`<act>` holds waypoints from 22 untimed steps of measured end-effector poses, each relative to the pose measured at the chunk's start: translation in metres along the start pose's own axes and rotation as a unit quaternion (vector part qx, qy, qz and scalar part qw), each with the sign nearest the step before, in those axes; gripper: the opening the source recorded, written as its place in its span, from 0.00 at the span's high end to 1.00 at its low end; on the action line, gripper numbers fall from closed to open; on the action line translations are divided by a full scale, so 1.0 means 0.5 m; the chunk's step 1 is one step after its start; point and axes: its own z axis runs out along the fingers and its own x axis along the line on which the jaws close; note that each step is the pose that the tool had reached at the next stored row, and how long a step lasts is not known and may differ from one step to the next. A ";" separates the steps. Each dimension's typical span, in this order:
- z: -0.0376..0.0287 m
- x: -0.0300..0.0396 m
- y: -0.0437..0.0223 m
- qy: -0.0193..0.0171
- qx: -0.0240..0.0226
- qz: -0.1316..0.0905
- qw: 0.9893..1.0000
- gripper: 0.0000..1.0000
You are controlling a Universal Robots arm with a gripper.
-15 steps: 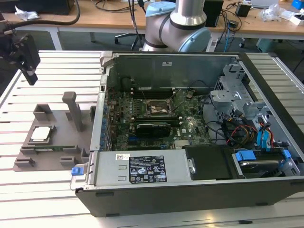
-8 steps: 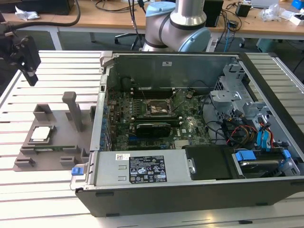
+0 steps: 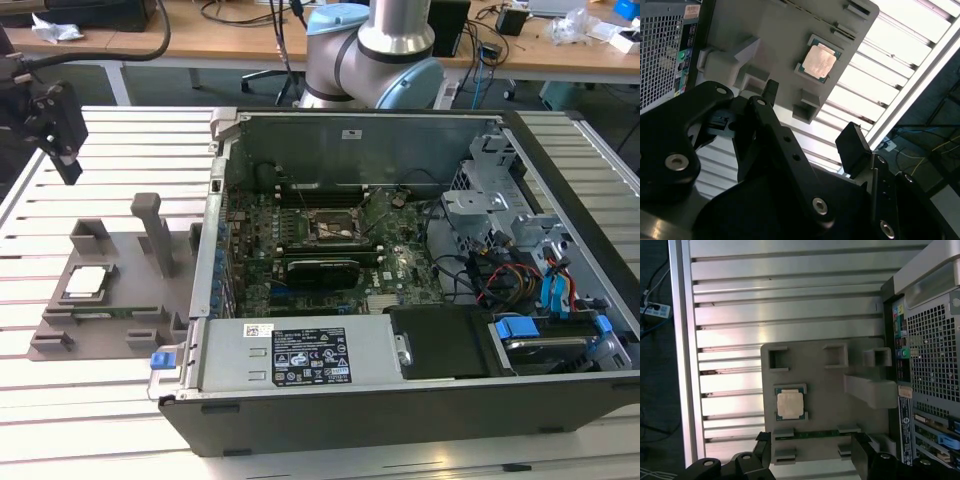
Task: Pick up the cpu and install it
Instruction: 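Pick up the cpu and move it towards the insertion slot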
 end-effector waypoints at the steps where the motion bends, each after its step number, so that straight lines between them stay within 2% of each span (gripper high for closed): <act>1: 0.001 0.000 0.000 0.000 0.000 0.000 1.000 0.26; 22: 0.019 0.000 0.000 0.000 0.000 0.000 1.000 0.26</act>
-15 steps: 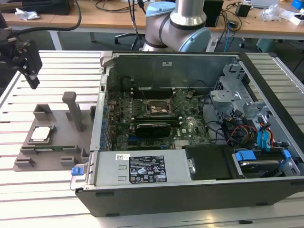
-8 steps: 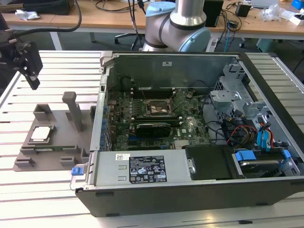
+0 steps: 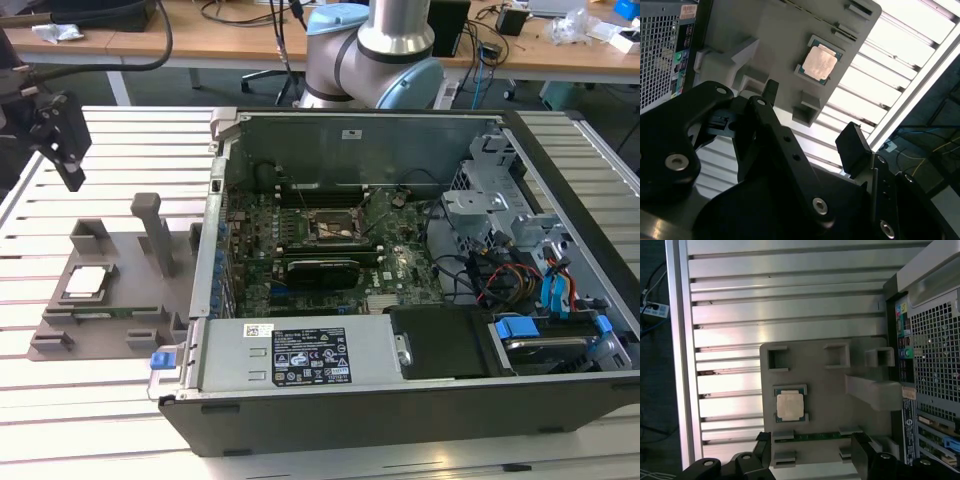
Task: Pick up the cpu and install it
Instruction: 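Pick up the cpu and move it towards the insertion slot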
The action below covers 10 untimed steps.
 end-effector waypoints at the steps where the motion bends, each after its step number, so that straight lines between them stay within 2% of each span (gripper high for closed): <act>1: 0.001 0.000 0.000 0.000 0.000 0.000 1.000 0.26; 10: 0.007 0.000 0.000 0.000 0.000 0.000 1.000 0.26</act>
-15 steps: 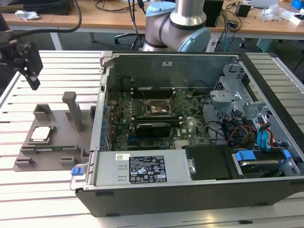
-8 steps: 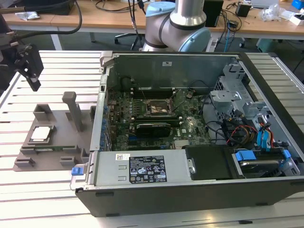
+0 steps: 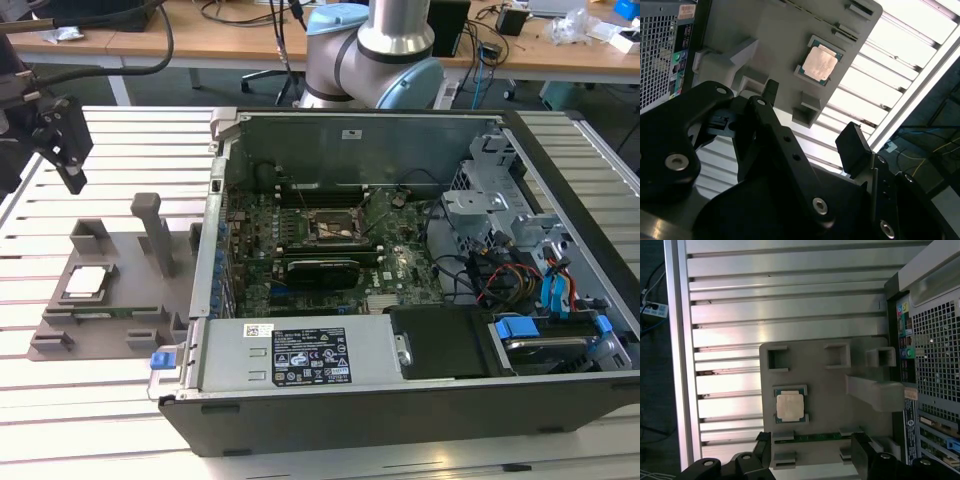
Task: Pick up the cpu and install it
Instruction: 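Pick up the cpu and move it towards the insertion slot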
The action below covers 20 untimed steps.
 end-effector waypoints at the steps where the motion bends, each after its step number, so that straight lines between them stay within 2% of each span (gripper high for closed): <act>1: 0.001 0.000 0.000 0.000 0.000 0.000 1.000 0.26; 20: 0.015 0.000 0.000 0.000 0.000 0.000 1.000 0.26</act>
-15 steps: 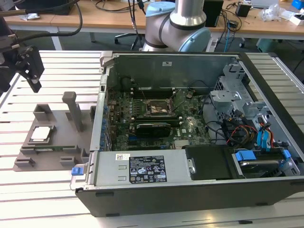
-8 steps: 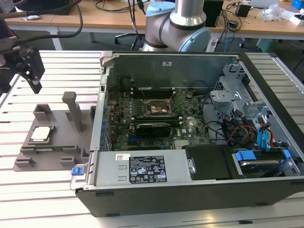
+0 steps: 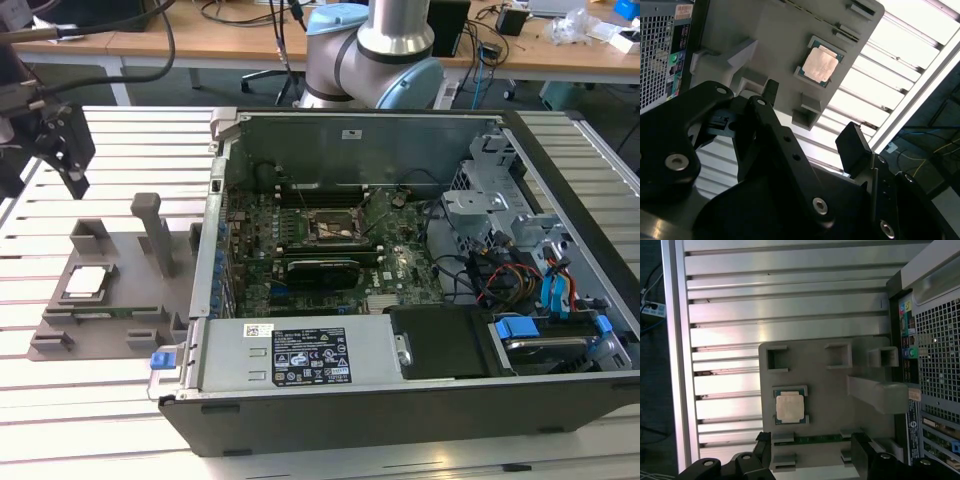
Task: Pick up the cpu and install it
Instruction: 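Pick up the cpu and move it towards the insertion slot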
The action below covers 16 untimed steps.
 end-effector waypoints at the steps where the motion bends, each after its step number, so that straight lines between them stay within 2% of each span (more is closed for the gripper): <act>1: 0.001 0.000 0.000 0.000 0.000 0.000 1.000 0.26; 16: 0.011 0.000 0.000 0.000 0.000 0.000 1.000 0.26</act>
